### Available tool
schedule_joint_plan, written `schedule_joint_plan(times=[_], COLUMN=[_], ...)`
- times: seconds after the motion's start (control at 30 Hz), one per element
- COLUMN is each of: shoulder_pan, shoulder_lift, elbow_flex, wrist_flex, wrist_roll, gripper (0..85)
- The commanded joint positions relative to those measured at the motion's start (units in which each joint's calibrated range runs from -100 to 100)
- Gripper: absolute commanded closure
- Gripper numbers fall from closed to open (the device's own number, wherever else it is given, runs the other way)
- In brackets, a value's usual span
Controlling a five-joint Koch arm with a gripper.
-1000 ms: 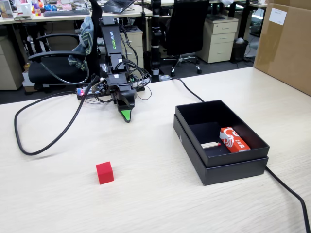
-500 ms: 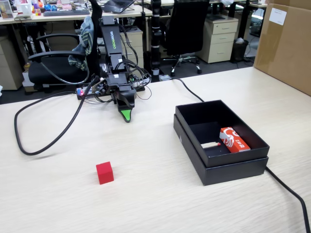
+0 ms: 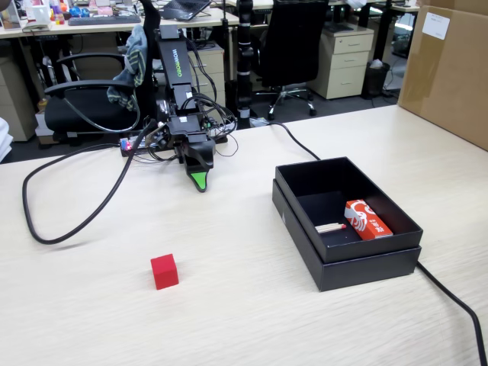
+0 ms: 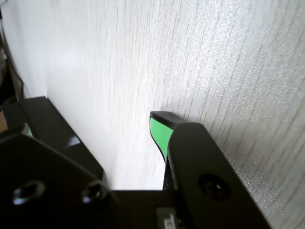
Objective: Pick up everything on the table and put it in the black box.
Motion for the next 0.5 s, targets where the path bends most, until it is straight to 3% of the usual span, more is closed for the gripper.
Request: schedule_joint_plan(times=[0.0, 0.13, 0.47], shoulder_pan=[-0.05, -0.49, -2.59], shoulder_lift=[0.36, 0.36, 5.29], elbow_flex=[-0.56, 1.88, 27.45], wrist_flex=[-1.73, -5.36, -31.11], wrist_roll=[0.05, 0.10, 0.29], gripper=[37.1, 37.1, 36.6])
